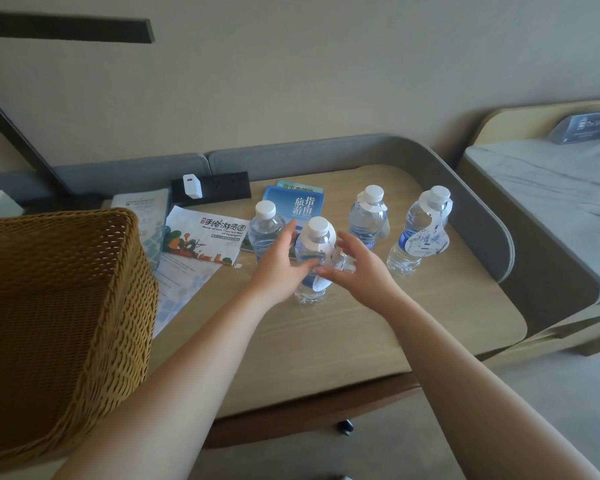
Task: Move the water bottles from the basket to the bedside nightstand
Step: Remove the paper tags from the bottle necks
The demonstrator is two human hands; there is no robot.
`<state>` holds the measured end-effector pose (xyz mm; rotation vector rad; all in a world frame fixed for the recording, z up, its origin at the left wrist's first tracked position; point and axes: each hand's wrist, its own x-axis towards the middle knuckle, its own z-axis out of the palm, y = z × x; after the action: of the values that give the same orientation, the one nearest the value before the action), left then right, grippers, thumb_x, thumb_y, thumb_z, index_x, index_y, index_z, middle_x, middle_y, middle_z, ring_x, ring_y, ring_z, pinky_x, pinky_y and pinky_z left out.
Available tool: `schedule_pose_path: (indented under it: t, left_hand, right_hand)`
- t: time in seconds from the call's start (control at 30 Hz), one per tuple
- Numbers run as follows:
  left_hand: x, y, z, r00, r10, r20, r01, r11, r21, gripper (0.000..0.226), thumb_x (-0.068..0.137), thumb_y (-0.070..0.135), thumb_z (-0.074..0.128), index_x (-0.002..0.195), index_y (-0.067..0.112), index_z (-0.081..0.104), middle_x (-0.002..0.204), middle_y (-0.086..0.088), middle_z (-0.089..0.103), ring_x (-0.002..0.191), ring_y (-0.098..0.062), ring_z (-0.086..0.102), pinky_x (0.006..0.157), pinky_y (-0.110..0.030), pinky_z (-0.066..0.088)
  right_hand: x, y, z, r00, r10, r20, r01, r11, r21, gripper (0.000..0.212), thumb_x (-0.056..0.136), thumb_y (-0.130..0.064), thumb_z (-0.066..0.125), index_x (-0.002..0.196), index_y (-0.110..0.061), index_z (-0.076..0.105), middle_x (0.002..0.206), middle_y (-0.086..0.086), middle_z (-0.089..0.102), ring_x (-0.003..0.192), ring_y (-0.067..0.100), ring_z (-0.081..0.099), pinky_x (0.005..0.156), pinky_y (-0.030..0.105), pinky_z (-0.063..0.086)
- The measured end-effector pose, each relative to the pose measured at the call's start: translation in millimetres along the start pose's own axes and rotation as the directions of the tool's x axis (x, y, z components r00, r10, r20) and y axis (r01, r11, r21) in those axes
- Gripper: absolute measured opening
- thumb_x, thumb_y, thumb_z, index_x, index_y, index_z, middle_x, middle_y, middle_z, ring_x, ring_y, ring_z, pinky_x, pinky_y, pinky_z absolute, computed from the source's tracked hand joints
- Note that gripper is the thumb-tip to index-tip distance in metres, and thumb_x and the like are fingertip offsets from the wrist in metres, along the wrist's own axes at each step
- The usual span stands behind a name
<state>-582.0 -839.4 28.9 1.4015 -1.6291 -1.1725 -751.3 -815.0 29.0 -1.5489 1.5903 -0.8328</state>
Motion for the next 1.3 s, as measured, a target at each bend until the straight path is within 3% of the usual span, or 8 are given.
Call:
schedule_pose_path:
  t: [0.1,0.17,0.3,0.47,0.63,0.87,1.13,1.3]
  left_hand:
    - [6,-1,2,1.0,0.013,0.004,-0.013,0.999,-0.037,0.062,0.082,0.013,0.073,0.135,0.03,0.045,0.129,0.014,0.055,0.127,-0.011,0.049,0.108,-0.04,0.04]
    - [7,-3,2,1.0,0.014,-0.008,-0.014,0.999,-0.053,0.055,0.081,0.011,0.074,0.123,0.037,0.049,0.118,0.022,0.055,0.124,-0.013,0.052,0.101,-0.034,0.043]
    - [7,-4,0,0.999,0.024,-0.043,-0.025,1.0,-0.016,0.056,0.079,0.016,0.076,0.128,0.03,0.052,0.114,0.018,0.054,0.118,-0.01,0.053,0.091,-0.026,0.041]
    - [4,1,-1,0.998,0.0,-0.063,0.001,1.0,0.015,0.054,0.083,0.016,0.071,0.132,0.027,0.051,0.127,0.004,0.059,0.118,-0.018,0.056,0.099,-0.04,0.046]
    - [0,7,3,0.997,0.008,-0.078,-0.005,0.999,0.039,0.054,0.086,0.011,0.067,0.136,0.023,0.049,0.127,0.003,0.057,0.12,-0.018,0.053,0.1,-0.046,0.046]
    - [-7,13,15,0.987,0.087,-0.137,-0.076,0.994,0.077,0.045,0.088,0.01,0.062,0.13,0.023,0.053,0.112,0.012,0.058,0.104,-0.009,0.055,0.078,-0.021,0.047]
    - [-3,10,21,0.98,0.05,-0.195,-0.031,0.995,0.099,0.055,0.083,0.014,0.071,0.134,0.019,0.05,0.121,0.008,0.057,0.112,-0.009,0.05,0.088,-0.026,0.041]
    - [9,11,32,0.961,0.029,-0.274,-0.001,0.995,0.101,0.057,0.083,0.018,0.073,0.135,0.017,0.049,0.128,0.001,0.056,0.117,-0.015,0.05,0.091,-0.023,0.033]
  right_hand:
    - [-1,4,4,0.993,0.117,-0.009,-0.116,0.991,0.066,0.075,0.073,-0.036,0.08,0.137,-0.023,0.044,0.118,-0.007,0.057,0.111,0.007,0.052,0.096,0.028,0.042]
    - [-3,8,0,0.988,0.15,-0.022,-0.147,0.983,0.108,0.048,0.076,-0.029,0.079,0.118,-0.02,0.059,0.107,0.005,0.066,0.099,0.016,0.061,0.082,0.026,0.048]
    - [-9,9,-14,0.998,0.043,0.041,-0.053,0.954,0.296,0.005,0.085,-0.015,0.069,0.089,-0.019,0.07,0.091,0.007,0.073,0.076,0.012,0.066,0.071,0.025,0.05]
    - [-5,-10,-23,0.995,-0.054,0.082,0.0,0.834,0.551,0.016,0.087,-0.007,0.064,0.088,-0.02,0.074,0.089,0.002,0.075,0.082,0.016,0.069,0.075,0.03,0.057]
    - [-6,-15,-33,0.995,-0.042,0.094,-0.025,0.782,0.623,0.015,0.088,-0.008,0.063,0.1,-0.012,0.071,0.099,0.009,0.074,0.09,0.022,0.07,0.077,0.032,0.057]
    - [-3,-33,-32,0.995,-0.051,0.083,-0.004,0.828,0.561,0.017,0.089,-0.006,0.061,0.106,-0.004,0.067,0.103,0.016,0.071,0.093,0.026,0.068,0.086,0.042,0.055]
    - [-4,-21,-49,0.997,-0.052,0.053,0.008,0.783,0.622,0.016,0.089,-0.007,0.061,0.1,-0.013,0.07,0.094,0.003,0.074,0.089,0.019,0.068,0.084,0.037,0.054]
    - [-28,40,-79,0.992,0.113,-0.061,-0.057,0.816,0.576,0.026,0.088,-0.009,0.065,0.114,-0.012,0.067,0.104,0.005,0.074,0.094,0.018,0.07,0.081,0.031,0.057]
